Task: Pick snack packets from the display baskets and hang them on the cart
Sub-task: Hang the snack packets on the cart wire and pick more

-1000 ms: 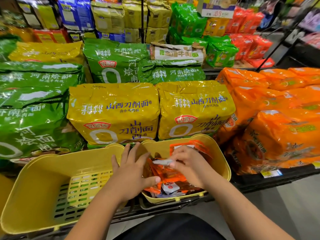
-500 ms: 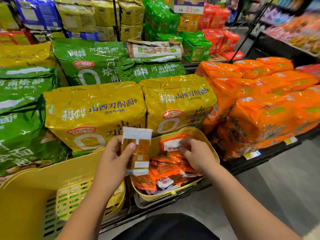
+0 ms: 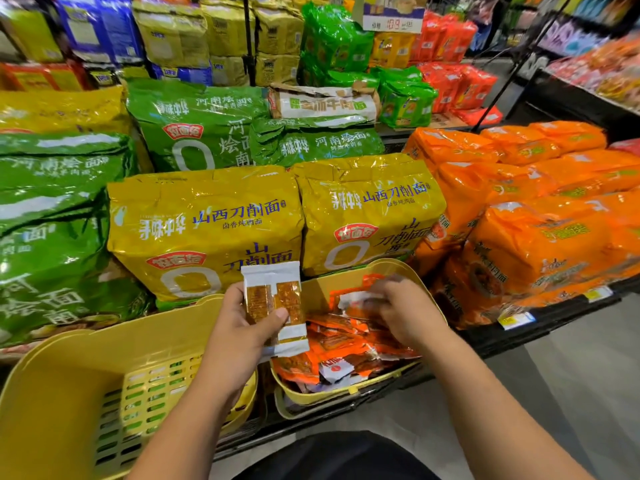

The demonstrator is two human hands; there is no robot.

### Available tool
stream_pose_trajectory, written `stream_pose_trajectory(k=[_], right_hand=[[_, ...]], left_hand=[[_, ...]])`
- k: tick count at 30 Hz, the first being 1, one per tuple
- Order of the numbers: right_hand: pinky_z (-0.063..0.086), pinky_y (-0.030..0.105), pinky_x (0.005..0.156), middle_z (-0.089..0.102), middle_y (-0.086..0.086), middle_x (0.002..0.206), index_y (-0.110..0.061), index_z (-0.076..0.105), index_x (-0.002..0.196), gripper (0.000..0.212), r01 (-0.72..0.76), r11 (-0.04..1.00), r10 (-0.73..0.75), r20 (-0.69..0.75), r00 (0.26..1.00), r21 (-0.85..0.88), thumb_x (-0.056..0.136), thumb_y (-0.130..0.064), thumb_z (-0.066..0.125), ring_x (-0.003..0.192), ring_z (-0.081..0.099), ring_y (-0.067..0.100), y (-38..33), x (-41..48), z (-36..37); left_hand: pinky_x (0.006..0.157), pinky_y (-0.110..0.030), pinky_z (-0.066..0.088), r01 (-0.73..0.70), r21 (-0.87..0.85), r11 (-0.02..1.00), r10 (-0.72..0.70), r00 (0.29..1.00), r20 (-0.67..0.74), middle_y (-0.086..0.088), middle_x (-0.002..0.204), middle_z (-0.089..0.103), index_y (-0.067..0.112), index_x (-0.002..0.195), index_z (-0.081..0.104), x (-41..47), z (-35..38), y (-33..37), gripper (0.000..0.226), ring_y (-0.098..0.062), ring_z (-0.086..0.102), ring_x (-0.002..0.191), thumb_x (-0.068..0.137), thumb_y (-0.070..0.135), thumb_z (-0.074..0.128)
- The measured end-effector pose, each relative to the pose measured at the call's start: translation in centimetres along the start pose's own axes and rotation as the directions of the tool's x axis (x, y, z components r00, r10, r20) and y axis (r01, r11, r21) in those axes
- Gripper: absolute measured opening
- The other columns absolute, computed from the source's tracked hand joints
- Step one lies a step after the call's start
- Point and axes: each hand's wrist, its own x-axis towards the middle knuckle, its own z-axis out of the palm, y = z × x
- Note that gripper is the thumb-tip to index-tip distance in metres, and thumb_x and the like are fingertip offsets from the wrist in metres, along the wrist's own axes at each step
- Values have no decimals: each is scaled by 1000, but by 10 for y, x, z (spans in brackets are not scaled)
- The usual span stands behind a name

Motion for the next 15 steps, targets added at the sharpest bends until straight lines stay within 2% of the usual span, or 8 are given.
stream_pose_trajectory(k=[1,3,5,6,8,10,13,15], right_hand=[[45,33,75,65,3,95,-20,71,95,11,20,992,-15,-42,999,124,94,-30,69,89,60,21,0,-7,-14],[46,30,67,68,-2,83,-21,70,88,6,46,916,-41,-20,999,399,93,-25,72,77,61,11,-7,-22,-45],[46,25,67,69,-3,80,-20,74,90,3,62,825,-112,54,992,562,90,-23,75,74,60,5,-20,-30,-65],[47,26,69,69,-3,80,-17,75,91,6,62,785,-137,76,988,616,88,-22,77,75,60,6,-27,-31,-68],[49,27,68,70,-5,78,-14,76,87,6,54,720,-157,86,984,692,86,-19,79,74,64,9,-44,-32,-67],[52,27,63,74,-4,76,-15,76,86,6,36,684,-141,83,986,728,85,-18,80,70,67,8,-58,-32,-60],[53,24,62,77,-1,81,-12,75,90,6,31,660,-133,76,988,750,88,-16,78,68,68,5,-67,-30,-57],[53,23,63,77,-2,80,-13,75,92,5,13,630,-152,107,983,776,88,-15,77,70,68,6,-66,-28,-59]], left_hand=[[65,-25,58,-14,5,1000,14,1000,-5,-1,99,77,20,118,55,1,1,-1,36,-16,74,86,92,-3,65],[62,-21,56,-21,-19,1000,21,1000,0,3,94,77,21,116,55,2,7,0,32,-12,73,82,92,3,66],[65,-19,55,-1,-41,999,3,999,44,6,95,77,23,116,56,2,16,1,36,-9,73,85,86,14,75],[68,-20,56,14,-22,1000,-12,997,77,9,97,77,25,116,56,2,20,3,46,-8,73,88,80,21,83],[71,-23,57,44,40,998,-50,988,149,13,99,77,26,119,56,2,28,5,61,-8,73,91,69,30,91],[67,-22,57,56,63,996,-67,980,186,14,97,77,24,119,55,2,31,8,69,-8,74,89,63,19,94],[63,-25,59,59,72,996,-70,985,158,8,99,78,21,121,55,3,25,13,70,-13,76,87,59,13,86],[63,-25,59,54,48,997,-60,987,149,1,104,78,21,122,56,4,15,16,76,-16,76,88,57,19,96]])
